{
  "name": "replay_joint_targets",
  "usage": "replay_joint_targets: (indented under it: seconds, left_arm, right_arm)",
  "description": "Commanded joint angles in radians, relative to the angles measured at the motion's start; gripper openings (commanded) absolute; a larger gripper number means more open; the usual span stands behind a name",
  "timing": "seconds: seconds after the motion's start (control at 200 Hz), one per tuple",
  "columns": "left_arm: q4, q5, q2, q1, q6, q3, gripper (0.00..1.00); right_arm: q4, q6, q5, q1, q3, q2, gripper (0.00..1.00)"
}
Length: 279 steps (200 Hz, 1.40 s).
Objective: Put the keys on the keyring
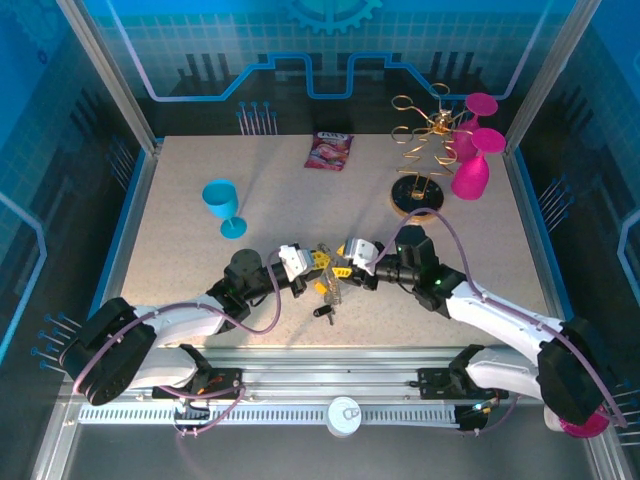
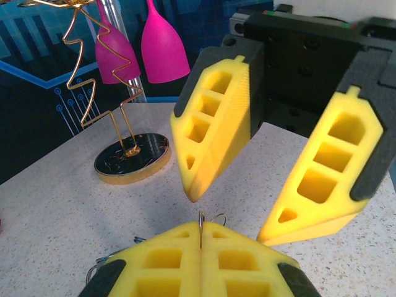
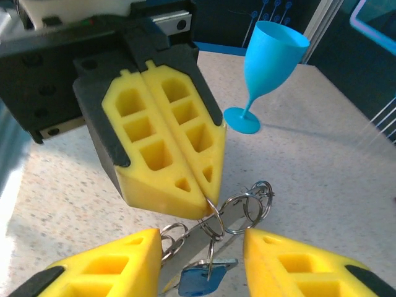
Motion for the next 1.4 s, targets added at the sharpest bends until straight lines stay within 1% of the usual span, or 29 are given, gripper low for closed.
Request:
replay_joint_targets:
  seconds: [0.0,0.065,0.385,0.47,0.655,0.846,0.926,1.006,1.096,1.136,1.171,1.216,1.246,1.306,1.391]
  left_arm:
    - [0.029,0.007,-0.023,0.004,-0.021,0.012,0.0]
    - [0.027,0.007,-0.024,0.004,-0.021,0.012,0.0]
    - [0.023,0.007,-0.022,0.005,-0.018,0.015,0.0]
    - [0.023,0.007,-0.021,0.005,-0.018,0.015,0.0]
    - [0.031,0.001,-0.016,0.004,-0.022,0.018,0.0]
    - [0.055,-0.01,-0.003,0.005,-0.033,0.022,0.0]
    - [0.062,-0.011,0.002,0.004,-0.032,0.022,0.0]
    - [0.06,-0.013,-0.001,0.004,-0.03,0.021,0.0]
    - [0.058,-0.009,-0.007,0.005,-0.029,0.018,0.0]
    - [0.06,-0.003,-0.007,0.004,-0.03,0.016,0.0]
    - [0.064,0.003,-0.005,0.005,-0.031,0.016,0.0]
    - [0.066,0.013,-0.004,0.006,-0.033,0.015,0.0]
    - [0.072,0.023,-0.002,0.008,-0.037,0.015,0.0]
    - [0.079,0.037,0.0,0.011,-0.046,0.015,0.0]
    - [0.083,0.055,0.0,0.015,-0.052,0.017,0.0]
  right_arm:
    - [0.045,-0.089,0.114,0.021,-0.026,-0.024,0.38]
    - [0.036,-0.099,0.114,0.023,-0.031,-0.025,0.35]
    - [0.046,-0.108,0.113,0.039,-0.041,-0.008,0.16]
    - [0.06,-0.103,0.109,0.043,-0.04,0.0,0.13]
    - [0.056,-0.117,0.106,0.054,-0.036,0.017,0.0]
    - [0.056,-0.142,0.093,0.084,-0.035,0.037,0.0]
    - [0.066,-0.126,0.095,0.087,-0.037,0.032,0.0]
    - [0.084,-0.068,0.099,0.06,-0.051,0.002,0.09]
    - [0.123,0.058,0.022,-0.03,-0.078,-0.046,0.13]
    - [0.149,0.126,-0.045,-0.083,-0.089,-0.055,0.15]
    - [0.17,0.188,-0.131,-0.131,-0.092,-0.049,0.17]
    - [0.202,0.251,-0.219,-0.172,-0.092,-0.028,0.21]
    - [0.224,0.277,-0.267,-0.182,-0.09,-0.01,0.24]
    - [0.259,0.299,-0.316,-0.184,-0.082,0.025,0.28]
    - [0.299,0.309,-0.336,-0.175,-0.069,0.071,0.3]
